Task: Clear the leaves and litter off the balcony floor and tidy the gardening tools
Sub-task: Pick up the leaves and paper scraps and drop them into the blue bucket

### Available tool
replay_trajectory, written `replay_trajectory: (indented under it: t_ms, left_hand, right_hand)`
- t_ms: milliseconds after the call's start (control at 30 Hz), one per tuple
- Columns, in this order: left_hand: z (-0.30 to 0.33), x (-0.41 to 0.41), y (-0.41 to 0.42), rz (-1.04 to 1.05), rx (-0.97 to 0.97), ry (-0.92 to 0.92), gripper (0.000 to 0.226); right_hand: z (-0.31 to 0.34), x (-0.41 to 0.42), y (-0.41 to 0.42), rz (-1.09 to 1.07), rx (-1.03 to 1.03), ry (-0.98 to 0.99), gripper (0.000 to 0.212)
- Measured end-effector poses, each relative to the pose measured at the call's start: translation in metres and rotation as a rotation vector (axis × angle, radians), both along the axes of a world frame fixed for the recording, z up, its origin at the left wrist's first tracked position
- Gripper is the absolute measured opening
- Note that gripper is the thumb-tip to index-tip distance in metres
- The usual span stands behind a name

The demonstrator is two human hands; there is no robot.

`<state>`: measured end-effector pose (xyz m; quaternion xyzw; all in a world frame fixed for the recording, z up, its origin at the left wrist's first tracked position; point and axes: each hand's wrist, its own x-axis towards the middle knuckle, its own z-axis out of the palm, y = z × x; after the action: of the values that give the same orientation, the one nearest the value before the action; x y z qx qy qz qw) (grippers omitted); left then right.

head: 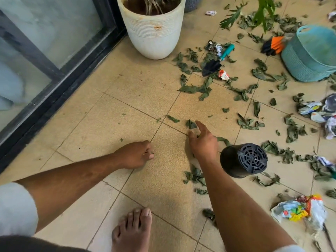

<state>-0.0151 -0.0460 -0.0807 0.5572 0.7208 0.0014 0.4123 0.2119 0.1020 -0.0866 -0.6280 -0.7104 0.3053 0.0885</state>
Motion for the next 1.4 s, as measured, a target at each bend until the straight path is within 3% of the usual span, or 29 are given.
replay_trajectory:
  t_ms: [67, 167, 233, 300, 433, 533, 633, 700, 767, 833, 933, 1033, 1133, 1200, 1300, 1400]
  left_hand:
    - [0.006, -0.003, 0.001, 0.178, -0.019, -0.129, 0.019]
    - [0.019, -0.010, 0.007, 0.502, -0.055, -0.459, 0.010]
    - [0.023, -0.017, 0.014, 0.638, -0.051, -0.570, 0.019]
    - [0.022, -0.024, 0.023, 0.677, -0.022, -0.552, 0.026]
    - [0.022, -0.015, 0.051, 0.644, 0.074, -0.419, 0.020]
    - [0.013, -0.005, 0.077, 0.451, 0.262, -0.229, 0.023]
    - [-0.001, 0.001, 0.103, 0.269, 0.402, -0.062, 0.030]
    - [-0.008, 0.006, 0.117, 0.224, 0.420, -0.002, 0.044]
    - [-0.016, 0.009, 0.125, 0.200, 0.399, 0.018, 0.053]
    - [-0.025, 0.011, 0.128, 0.223, 0.396, -0.001, 0.050]
    - [-0.031, 0.013, 0.130, 0.337, 0.447, -0.052, 0.032]
    - [-0.029, 0.016, 0.130, 0.336, 0.460, -0.056, 0.014]
    - [-0.014, 0.027, 0.123, 0.410, 0.369, -0.136, 0.011]
    - [-0.002, 0.038, 0.117, 0.565, 0.206, -0.287, 0.014]
    - [0.014, 0.049, 0.100, 0.820, -0.029, -0.745, 0.023]
    - [0.020, 0.044, 0.083, 0.931, -0.138, -1.039, 0.023]
  right_hand:
    - [-0.005, -0.008, 0.005, -0.002, 0.025, -0.015, 0.052]
    - [-0.007, -0.016, 0.010, 0.013, 0.093, -0.009, 0.025]
    - [-0.008, -0.016, 0.008, -0.050, 0.057, 0.116, 0.014]
    - [-0.012, -0.011, 0.001, -0.198, -0.038, 0.332, 0.006]
    - [0.006, 0.002, -0.025, -0.485, -0.276, 0.784, 0.039]
    - [0.023, 0.007, -0.045, -0.547, -0.347, 0.859, 0.048]
    - [0.024, 0.010, -0.055, -0.571, -0.420, 0.876, 0.039]
    - [0.026, 0.013, -0.057, -0.548, -0.399, 0.808, 0.029]
    - [0.027, 0.020, -0.057, -0.469, -0.299, 0.660, 0.002]
    - [0.023, 0.025, -0.055, -0.370, -0.209, 0.458, 0.033]
    - [0.011, 0.032, -0.046, -0.284, -0.114, 0.256, 0.059]
    - [0.005, 0.039, -0.031, -0.270, -0.062, 0.125, 0.066]
    - [0.006, 0.052, -0.020, -0.311, -0.045, 0.061, 0.063]
    - [0.003, 0.065, -0.012, -0.323, -0.021, 0.018, 0.060]
    - [-0.001, 0.081, 0.000, -0.278, -0.038, -0.105, 0.056]
    - [-0.005, 0.089, 0.010, -0.214, -0.041, -0.210, 0.035]
